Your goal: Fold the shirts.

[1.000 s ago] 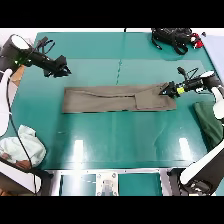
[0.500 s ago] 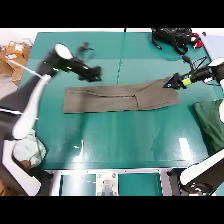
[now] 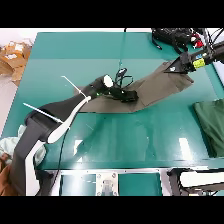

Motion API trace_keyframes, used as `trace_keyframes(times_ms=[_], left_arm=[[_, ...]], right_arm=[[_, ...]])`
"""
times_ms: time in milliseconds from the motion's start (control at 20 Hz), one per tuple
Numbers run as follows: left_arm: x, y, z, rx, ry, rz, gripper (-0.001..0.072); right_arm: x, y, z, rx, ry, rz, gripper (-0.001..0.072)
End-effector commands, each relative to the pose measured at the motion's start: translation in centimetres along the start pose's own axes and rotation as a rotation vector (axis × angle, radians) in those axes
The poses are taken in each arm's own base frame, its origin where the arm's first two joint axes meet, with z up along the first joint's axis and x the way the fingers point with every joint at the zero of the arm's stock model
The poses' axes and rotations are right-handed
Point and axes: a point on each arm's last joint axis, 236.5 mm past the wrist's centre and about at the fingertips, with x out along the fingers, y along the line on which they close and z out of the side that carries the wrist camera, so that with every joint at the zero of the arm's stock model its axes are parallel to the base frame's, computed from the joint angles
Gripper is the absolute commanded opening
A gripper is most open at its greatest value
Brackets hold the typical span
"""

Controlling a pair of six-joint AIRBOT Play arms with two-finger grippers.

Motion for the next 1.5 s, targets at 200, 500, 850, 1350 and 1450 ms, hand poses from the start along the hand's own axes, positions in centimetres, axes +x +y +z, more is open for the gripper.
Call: trace_keyframes(times_ms=[200,500,850,1350,1450], left_arm=[[-2.4,-0.3,-1.1,-0.015,0.143,-0.052,0.0022],[-16.9,6.9,-0.2,0.03,0.358,0.112,0.0021],[-38.9,17.9,5.2,-0.054,-0.007,0.556,0.0022],[-43.9,22.6,2.6,-0.146,-0.03,0.57,0.0022],[-43.8,22.9,3.0,-0.135,-0.047,0.575,0.0022]], right_arm=[[0.6,2.7,0.2,-0.039,-0.006,0.014,0.0025],[3.5,6.3,1.5,-0.057,-0.025,0.035,0.0026],[18.8,18.3,3.6,-0.127,-0.082,0.151,0.0026],[30.5,20.1,5.5,-0.003,-0.187,0.229,0.0542],[25.9,14.1,6.6,0.047,-0.133,0.161,0.0542]])
